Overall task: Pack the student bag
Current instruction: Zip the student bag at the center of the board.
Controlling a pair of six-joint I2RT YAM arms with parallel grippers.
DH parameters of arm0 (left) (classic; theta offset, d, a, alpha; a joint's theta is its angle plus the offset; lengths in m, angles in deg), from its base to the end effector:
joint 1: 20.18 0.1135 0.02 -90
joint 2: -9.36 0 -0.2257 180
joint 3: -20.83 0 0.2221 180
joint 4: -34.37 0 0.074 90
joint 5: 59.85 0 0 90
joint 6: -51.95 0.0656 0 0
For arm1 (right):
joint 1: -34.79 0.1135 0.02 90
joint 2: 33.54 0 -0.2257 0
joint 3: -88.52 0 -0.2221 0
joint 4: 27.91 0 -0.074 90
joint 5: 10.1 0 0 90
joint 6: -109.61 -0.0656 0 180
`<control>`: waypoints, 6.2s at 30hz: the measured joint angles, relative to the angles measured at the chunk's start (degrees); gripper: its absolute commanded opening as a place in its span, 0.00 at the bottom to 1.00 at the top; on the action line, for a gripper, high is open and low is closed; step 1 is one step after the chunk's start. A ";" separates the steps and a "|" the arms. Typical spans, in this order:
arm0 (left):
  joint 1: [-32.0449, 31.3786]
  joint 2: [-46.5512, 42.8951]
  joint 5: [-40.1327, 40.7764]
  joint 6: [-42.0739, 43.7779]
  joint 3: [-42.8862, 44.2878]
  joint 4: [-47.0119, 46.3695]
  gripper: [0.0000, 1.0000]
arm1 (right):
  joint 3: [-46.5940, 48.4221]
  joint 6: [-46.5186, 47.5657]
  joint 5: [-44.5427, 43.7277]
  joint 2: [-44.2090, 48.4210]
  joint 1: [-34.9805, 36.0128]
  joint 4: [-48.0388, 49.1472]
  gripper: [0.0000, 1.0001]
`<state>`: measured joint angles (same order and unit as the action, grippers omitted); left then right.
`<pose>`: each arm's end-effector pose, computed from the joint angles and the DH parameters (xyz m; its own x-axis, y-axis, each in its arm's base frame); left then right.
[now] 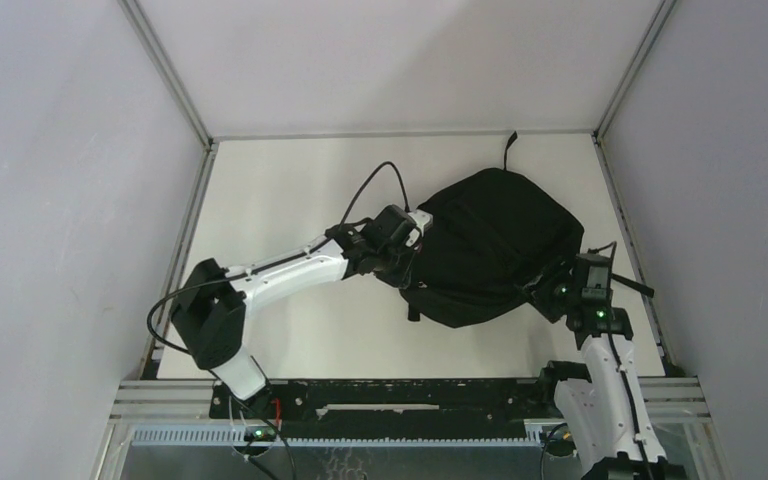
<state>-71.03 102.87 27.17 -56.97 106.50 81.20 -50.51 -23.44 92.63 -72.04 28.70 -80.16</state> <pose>0.2086 -0.2616 0.1947 -0.7445 0.4016 -0.5333 0.5835 0.7795 -0.2276 0.1550 -0.0020 0.1582 -0.5808 0.7316 -0.3570 0.4905 0.6645 0.5638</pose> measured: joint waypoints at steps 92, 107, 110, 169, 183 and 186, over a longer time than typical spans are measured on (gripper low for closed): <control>10.12 -4.31 -30.53 -4.07 -14.25 -10.56 0.26 | 2.08 42.25 -35.04 -7.34 65.79 27.36 0.85; 10.16 -4.90 -27.08 -3.13 -13.18 -9.01 0.00 | 2.10 43.82 -34.53 -13.09 67.01 29.00 0.85; 10.27 -5.46 -26.58 -3.15 -12.90 -8.87 0.00 | 2.19 45.38 -34.91 -17.40 67.82 30.23 0.83; 27.28 -6.97 -23.15 -4.52 -3.69 -2.80 0.00 | 13.84 43.45 -43.82 -18.71 79.49 25.81 0.67; 27.41 -7.06 -23.17 -4.52 -4.57 -3.56 0.00 | 27.06 48.15 -35.80 -49.90 70.66 43.95 0.59; 27.71 -7.06 -23.23 -4.52 -4.57 -3.61 0.00 | 27.28 47.71 -35.06 -51.76 69.75 44.35 0.27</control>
<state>-43.31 95.81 3.93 -61.49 101.93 77.60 -23.23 24.28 57.58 -123.80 98.45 -35.81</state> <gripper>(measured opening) 0.008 0.529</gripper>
